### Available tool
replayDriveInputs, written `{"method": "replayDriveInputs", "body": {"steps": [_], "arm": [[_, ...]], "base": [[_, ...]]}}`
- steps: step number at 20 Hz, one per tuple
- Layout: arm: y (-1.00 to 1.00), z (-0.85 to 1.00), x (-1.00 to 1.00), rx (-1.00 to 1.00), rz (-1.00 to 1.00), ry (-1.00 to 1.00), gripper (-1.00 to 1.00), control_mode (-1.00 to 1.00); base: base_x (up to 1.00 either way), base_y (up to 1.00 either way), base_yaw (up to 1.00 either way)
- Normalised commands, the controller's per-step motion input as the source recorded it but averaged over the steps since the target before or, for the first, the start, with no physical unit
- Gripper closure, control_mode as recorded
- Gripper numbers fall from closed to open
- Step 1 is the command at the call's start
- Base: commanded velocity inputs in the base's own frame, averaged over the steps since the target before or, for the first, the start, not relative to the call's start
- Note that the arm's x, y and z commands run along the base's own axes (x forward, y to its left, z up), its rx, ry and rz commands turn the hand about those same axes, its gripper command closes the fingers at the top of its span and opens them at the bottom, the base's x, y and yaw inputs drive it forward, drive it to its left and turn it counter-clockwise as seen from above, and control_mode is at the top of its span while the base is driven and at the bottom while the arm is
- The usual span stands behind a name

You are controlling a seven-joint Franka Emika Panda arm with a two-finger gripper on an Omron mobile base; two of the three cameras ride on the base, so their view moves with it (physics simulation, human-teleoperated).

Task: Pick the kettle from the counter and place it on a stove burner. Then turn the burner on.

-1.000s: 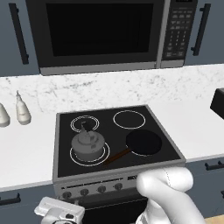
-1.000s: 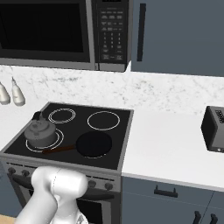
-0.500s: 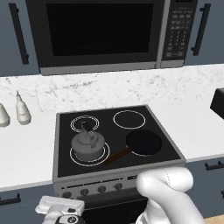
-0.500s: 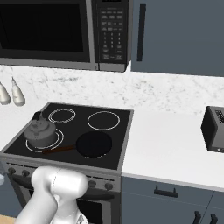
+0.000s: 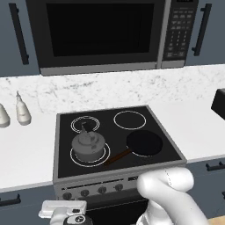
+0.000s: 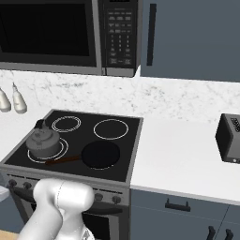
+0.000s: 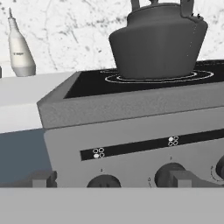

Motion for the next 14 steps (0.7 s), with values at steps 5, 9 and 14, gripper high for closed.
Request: {"method": "replayDriveInputs", "body": {"steps": [5,9,14], "arm": [[0.0,-0.2,0.03,0.0,0.08,0.0,-1.0,-1.0],[0.0,-0.19,0.12,0.0,0.08,0.0,-1.0,-1.0],[0.0,-0.19,0.19,0.0,0.07,0.0,-1.0,-1.0]], "base": [[0.0,0.0,0.0],[0.0,0.0,0.0],[0.0,0.0,0.0]]}}
